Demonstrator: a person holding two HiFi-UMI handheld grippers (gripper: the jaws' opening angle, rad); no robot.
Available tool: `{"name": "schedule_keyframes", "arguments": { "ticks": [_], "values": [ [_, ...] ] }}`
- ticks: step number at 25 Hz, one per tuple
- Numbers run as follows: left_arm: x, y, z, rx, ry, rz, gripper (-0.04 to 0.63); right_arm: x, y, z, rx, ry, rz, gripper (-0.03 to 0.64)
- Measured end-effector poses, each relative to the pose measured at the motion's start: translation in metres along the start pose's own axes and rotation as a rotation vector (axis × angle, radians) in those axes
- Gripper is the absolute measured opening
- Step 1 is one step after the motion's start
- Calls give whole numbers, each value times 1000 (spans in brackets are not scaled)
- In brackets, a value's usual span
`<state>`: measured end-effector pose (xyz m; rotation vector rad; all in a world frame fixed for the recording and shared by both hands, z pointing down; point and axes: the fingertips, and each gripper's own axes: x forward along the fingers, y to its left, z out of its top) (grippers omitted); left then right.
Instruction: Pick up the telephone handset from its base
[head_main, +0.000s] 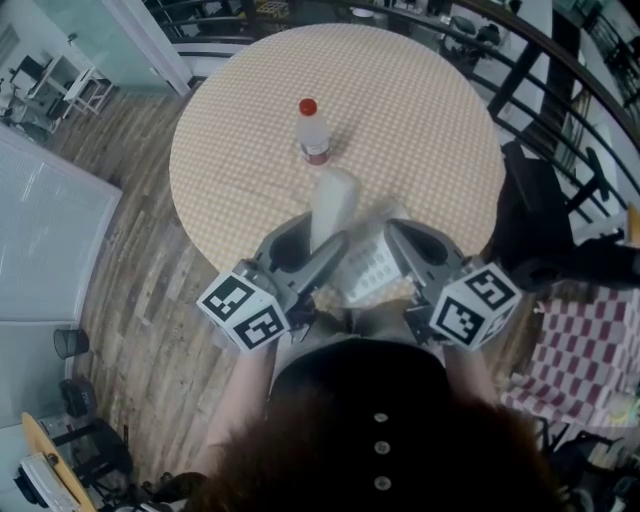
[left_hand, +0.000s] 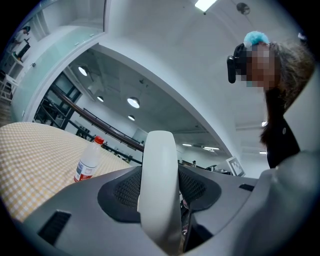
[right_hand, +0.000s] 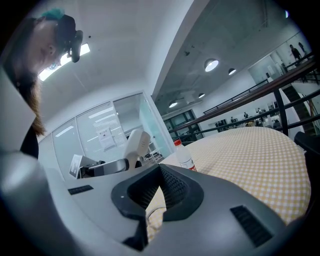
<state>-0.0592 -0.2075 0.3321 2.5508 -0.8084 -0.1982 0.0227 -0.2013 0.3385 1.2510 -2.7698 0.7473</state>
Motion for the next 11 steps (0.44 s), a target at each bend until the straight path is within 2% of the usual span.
{"name": "schedule_keyframes", "arguments": {
  "ticks": [11],
  "values": [
    [9, -4, 0, -4, 1, -23, 227, -4, -8, -1, 5, -1, -24, 9]
  ]
}}
